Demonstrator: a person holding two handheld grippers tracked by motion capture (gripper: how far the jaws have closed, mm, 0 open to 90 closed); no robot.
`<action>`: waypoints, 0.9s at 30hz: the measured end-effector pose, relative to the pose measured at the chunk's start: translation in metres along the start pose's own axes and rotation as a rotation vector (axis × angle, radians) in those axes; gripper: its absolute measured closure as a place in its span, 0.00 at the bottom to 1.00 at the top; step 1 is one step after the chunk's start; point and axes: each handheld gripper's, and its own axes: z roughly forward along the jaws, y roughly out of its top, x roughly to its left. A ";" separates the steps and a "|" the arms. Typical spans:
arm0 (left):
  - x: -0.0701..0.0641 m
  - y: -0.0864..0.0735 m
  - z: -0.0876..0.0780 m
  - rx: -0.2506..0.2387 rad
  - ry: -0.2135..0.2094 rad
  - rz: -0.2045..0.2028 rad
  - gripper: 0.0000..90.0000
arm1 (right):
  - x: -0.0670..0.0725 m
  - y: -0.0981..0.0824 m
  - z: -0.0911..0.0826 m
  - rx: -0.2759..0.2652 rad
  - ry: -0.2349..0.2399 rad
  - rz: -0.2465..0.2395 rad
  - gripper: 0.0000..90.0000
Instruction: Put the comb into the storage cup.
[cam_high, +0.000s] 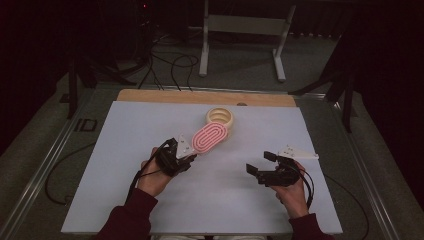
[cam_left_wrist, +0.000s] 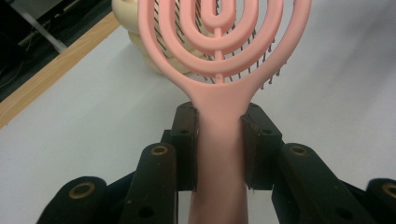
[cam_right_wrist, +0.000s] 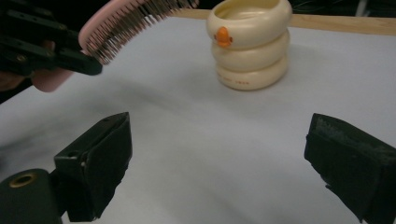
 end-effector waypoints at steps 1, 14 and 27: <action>-0.002 0.000 0.000 -0.003 0.000 0.005 0.78 | 0.001 0.001 0.001 -0.001 0.007 -0.001 0.09; -0.014 0.003 0.002 -0.011 -0.014 0.036 0.78 | 0.008 0.015 0.009 -0.019 0.062 0.024 0.09; -0.032 0.004 0.006 -0.020 -0.038 0.071 0.78 | 0.012 0.026 0.012 -0.033 0.093 0.045 0.09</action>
